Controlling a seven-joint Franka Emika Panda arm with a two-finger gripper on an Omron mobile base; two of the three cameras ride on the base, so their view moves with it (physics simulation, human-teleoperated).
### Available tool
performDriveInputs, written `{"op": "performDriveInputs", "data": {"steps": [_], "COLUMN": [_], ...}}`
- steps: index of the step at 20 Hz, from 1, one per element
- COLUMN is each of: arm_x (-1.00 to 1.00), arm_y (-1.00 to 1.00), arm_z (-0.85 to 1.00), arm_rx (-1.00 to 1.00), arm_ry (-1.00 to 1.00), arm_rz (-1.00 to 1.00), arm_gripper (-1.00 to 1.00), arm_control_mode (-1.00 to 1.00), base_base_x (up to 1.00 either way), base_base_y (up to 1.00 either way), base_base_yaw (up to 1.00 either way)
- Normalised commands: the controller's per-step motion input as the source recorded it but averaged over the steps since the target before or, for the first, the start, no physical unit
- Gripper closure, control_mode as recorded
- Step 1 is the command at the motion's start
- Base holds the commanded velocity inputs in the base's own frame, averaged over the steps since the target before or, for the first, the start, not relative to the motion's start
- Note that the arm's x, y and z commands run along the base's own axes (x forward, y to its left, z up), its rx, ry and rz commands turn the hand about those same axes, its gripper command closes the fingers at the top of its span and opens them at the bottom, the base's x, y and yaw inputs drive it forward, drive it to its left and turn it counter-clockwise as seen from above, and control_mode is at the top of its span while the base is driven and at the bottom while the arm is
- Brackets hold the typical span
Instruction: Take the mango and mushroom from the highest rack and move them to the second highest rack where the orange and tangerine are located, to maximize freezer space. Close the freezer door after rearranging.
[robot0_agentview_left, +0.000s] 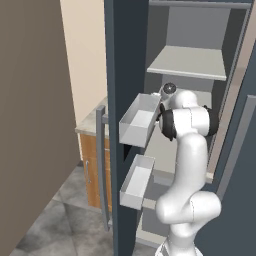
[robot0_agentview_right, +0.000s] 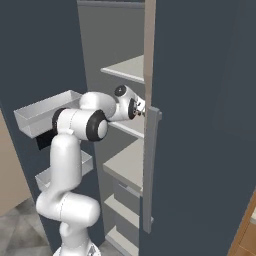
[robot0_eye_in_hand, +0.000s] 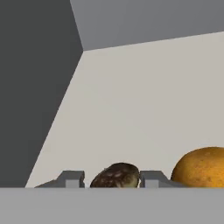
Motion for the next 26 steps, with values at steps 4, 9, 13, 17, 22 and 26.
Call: {"op": "performDriveInputs", "data": {"steps": [4,9,13,17,22,26], "arm_x": [0.00,-0.28,-0.70,-0.86,-0.74,-0.78], "arm_y": [0.00,0.00,0.00,0.00,0.00,0.00], "arm_z": [-0.17,0.01,0.11,0.31,0.55,0.55], "arm_rx": [0.00,0.01,0.00,0.02,0.04,0.05], "arm_ry": [0.00,-0.13,-0.10,-0.04,-0.11,-0.06], "arm_rz": [0.00,0.00,0.00,0.00,0.00,0.00], "arm_gripper": [-1.00,-1.00,-1.00,-1.00,-1.00,-1.00], "arm_control_mode": [-1.00,-1.00,-1.00,-1.00,-1.00,-1.00], "base_base_x": [0.00,0.00,0.00,0.00,0.00,0.00], "base_base_y": [0.00,0.00,0.00,0.00,0.00,0.00], "base_base_yaw": [0.00,0.00,0.00,0.00,0.00,0.00]}}
